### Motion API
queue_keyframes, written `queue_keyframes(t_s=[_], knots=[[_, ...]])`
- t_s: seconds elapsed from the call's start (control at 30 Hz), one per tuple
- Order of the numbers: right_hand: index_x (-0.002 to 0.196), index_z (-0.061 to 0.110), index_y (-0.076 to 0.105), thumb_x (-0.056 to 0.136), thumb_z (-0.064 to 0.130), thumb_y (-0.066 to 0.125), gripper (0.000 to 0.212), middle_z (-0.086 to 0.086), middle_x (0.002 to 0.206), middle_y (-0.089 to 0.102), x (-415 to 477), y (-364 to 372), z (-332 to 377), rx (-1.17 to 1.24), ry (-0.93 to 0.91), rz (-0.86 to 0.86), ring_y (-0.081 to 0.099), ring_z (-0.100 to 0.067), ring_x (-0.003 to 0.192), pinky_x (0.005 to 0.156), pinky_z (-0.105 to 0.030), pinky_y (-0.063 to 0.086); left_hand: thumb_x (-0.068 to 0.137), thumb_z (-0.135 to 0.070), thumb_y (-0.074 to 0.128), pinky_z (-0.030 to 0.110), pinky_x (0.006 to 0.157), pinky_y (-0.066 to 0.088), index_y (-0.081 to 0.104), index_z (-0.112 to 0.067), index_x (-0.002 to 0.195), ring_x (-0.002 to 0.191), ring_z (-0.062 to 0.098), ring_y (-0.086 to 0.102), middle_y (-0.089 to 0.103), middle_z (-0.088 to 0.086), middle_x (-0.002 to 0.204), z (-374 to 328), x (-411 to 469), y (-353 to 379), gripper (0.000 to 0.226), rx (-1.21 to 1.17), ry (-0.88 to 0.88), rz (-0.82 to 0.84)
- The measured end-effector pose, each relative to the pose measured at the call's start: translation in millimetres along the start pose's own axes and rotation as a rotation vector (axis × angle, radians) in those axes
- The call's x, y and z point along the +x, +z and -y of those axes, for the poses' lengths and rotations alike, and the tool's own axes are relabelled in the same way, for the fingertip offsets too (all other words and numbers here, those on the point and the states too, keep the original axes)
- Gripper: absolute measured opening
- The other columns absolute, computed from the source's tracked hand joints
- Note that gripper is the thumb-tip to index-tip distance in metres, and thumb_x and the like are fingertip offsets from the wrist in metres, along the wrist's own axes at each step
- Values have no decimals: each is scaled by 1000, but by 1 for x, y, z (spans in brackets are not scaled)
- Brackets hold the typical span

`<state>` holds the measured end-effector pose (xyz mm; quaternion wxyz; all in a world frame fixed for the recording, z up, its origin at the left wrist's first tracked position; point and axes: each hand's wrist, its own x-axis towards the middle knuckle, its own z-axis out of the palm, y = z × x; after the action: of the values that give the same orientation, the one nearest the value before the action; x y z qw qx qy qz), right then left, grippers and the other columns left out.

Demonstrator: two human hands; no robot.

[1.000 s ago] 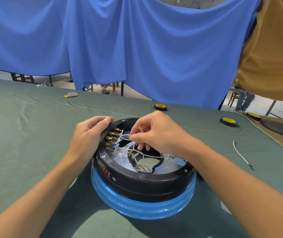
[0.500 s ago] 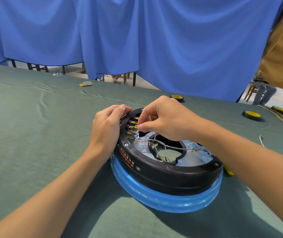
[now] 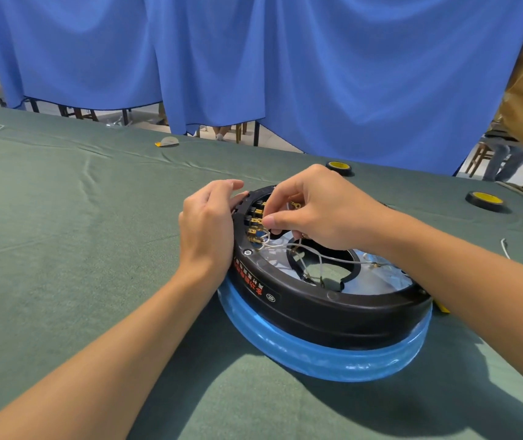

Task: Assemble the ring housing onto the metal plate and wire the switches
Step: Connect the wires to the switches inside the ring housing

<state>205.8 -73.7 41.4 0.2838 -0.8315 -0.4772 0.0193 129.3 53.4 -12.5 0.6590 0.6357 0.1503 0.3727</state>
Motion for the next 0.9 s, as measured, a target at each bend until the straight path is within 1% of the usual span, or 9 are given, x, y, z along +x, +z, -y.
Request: queue_keyframes(t_s=[0.17, 0.27, 0.33, 0.4, 0.53, 0.63, 0.8, 0.87, 0.9], knots=[[79, 22, 74, 85, 27, 73, 8, 15, 54, 62, -2, -1, -1, 53, 26, 15, 54, -2, 48, 50, -13, 38, 77, -48, 41, 48, 105, 45, 69, -10, 119, 113, 15, 65, 70, 5, 120, 4, -6, 1, 63, -56, -42, 3], [80, 22, 75, 86, 27, 73, 8, 11, 63, 69, -2, 0, 0, 102, 44, 35, 55, 1, 50, 49, -10, 37, 70, -58, 45, 47, 107, 44, 66, -17, 123, 117, 12, 62, 67, 0, 126, 5, -10, 2, 71, -55, -21, 20], [81, 21, 75, 87, 26, 72, 9, 9, 67, 72, -2, 1, 1, 145, 62, 52, 56, 3, 53, 48, -6, 36, 65, -62, 43, 48, 107, 43, 67, -21, 121, 118, 11, 62, 67, -6, 123, 6, -11, 2, 74, -48, 0, 23], [81, 19, 75, 87, 24, 71, 9, 9, 67, 72, -2, 1, 1, 186, 92, 57, 57, 4, 54, 47, -5, 36, 65, -62, 43, 48, 106, 44, 66, -22, 122, 118, 11, 62, 68, -10, 117, 7, -10, 2, 74, -39, 16, 25], [79, 15, 75, 88, 17, 70, 11, 5, 64, 71, -3, 0, 1, 297, 150, 56, 53, 2, 47, 45, -10, 38, 65, -62, 43, 51, 103, 45, 67, -24, 121, 117, 17, 63, 69, 5, 122, 6, -10, 1, 72, -28, 14, 30], [78, 13, 75, 88, 13, 70, 12, -1, 65, 70, -4, -1, 1, 365, 177, 52, 47, -1, 45, 44, -16, 37, 65, -62, 44, 52, 103, 46, 67, -24, 122, 117, 18, 63, 69, 5, 122, 6, -10, 0, 72, -17, 17, 37], [79, 15, 75, 88, 15, 70, 10, 4, 63, 70, -3, 0, 2, 316, 168, 71, 54, 3, 47, 45, -11, 40, 67, -60, 43, 48, 103, 47, 68, -25, 122, 115, 12, 63, 69, -1, 121, 7, -9, 0, 69, 15, 25, 35], [79, 15, 75, 88, 15, 70, 10, 6, 62, 70, -3, 0, 1, 310, 168, 69, 56, 4, 48, 44, -8, 39, 73, -55, 44, 48, 103, 46, 72, -29, 113, 113, 11, 63, 71, -7, 114, 8, -9, 0, 55, 26, 30, 32], [79, 16, 75, 88, 15, 70, 10, 6, 62, 70, -3, 0, 1, 309, 169, 67, 56, 4, 48, 44, -7, 39, 75, -53, 43, 49, 103, 45, 74, -36, 99, 110, 11, 63, 72, -12, 104, 8, -9, 0, 44, 32, 35, 25]])
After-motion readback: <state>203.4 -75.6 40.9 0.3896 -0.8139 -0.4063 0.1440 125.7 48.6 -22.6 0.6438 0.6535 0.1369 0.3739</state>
